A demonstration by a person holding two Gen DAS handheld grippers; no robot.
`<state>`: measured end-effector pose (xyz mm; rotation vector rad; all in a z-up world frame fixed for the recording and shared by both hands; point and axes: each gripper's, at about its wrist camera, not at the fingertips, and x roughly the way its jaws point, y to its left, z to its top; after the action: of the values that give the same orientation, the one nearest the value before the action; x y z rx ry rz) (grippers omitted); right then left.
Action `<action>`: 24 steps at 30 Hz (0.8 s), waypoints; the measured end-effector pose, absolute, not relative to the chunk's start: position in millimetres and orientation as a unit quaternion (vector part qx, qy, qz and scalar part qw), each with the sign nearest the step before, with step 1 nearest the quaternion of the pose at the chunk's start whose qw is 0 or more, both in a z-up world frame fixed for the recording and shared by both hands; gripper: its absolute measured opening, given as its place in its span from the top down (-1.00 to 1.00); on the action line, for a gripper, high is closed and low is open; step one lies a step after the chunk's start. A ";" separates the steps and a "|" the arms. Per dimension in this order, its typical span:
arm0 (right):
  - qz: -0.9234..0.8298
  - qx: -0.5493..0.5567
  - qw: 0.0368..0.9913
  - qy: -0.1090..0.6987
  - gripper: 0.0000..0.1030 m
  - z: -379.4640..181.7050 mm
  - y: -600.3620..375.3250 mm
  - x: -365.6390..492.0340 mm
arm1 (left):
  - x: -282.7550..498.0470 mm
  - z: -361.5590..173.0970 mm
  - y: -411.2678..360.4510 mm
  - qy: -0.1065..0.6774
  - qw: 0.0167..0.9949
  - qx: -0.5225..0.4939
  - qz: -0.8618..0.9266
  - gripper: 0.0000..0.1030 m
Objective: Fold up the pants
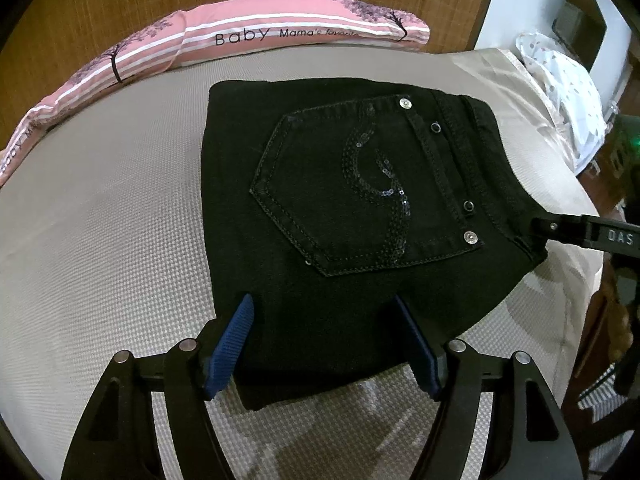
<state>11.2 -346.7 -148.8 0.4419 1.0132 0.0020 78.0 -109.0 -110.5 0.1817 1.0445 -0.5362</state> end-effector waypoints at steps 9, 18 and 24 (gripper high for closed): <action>0.013 0.201 0.850 0.487 -0.17 -150.4 -350.2 26.7 | 82.8 -101.2 -95.6 0.492 0.827 0.065 -0.264 -0.43; 0.065 0.225 0.841 0.487 -0.20 -153.0 -364.9 41.1 | 121.7 -99.3 -43.7 0.517 0.818 -0.050 -0.246 -0.43; 0.115 0.249 0.826 0.493 -0.13 -154.2 -378.9 53.8 | 143.7 -117.1 -40.6 0.552 0.788 -0.097 -0.255 -0.40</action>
<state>53.8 -378.9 -154.2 0.5286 1.0466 0.2448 143.7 -40.6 -117.1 -0.2092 1.1891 -0.5497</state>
